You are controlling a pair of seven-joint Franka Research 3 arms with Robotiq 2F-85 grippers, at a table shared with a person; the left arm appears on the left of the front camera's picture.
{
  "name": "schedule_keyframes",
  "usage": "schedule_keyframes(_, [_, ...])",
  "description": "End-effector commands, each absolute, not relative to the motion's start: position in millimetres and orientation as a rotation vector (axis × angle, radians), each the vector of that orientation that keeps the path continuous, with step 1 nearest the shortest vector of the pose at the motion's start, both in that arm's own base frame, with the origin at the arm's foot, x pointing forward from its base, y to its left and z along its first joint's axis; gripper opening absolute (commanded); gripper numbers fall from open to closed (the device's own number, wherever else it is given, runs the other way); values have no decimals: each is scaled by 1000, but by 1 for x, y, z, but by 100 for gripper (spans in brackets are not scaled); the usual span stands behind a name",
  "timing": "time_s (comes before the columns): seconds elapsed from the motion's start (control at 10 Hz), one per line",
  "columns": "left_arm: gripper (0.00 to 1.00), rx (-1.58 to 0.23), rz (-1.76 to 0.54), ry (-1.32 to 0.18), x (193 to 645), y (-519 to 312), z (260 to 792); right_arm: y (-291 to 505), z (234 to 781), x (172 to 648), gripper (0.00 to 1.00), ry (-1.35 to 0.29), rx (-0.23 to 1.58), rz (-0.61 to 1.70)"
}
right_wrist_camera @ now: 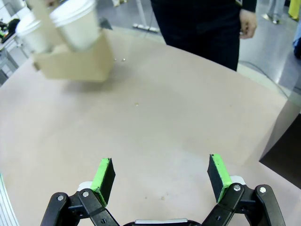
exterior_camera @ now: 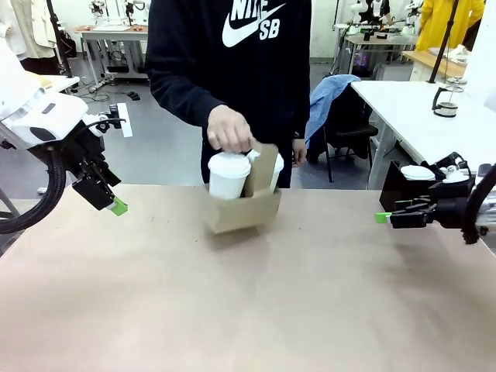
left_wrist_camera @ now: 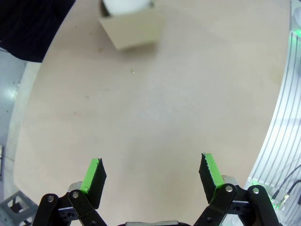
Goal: Pour a drink into a cup and package it in a carrier.
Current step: Insert the held 600 ml Paper Cup into the Cup Carrier.
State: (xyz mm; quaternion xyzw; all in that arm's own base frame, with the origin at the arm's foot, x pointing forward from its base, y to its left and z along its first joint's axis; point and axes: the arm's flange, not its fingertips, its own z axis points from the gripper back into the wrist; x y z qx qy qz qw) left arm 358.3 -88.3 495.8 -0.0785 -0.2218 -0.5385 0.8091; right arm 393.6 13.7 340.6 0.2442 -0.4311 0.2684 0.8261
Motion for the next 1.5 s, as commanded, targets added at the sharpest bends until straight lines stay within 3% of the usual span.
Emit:
schedule_keyframes(0.0, [100,-184,-1143,-478,356,-88,496,12,341,394,100,-924,502,576])
schedule_keyframes(1.4, [100,-184,-1143,-478,356,-88,496,12,341,394,100,-924,502,576])
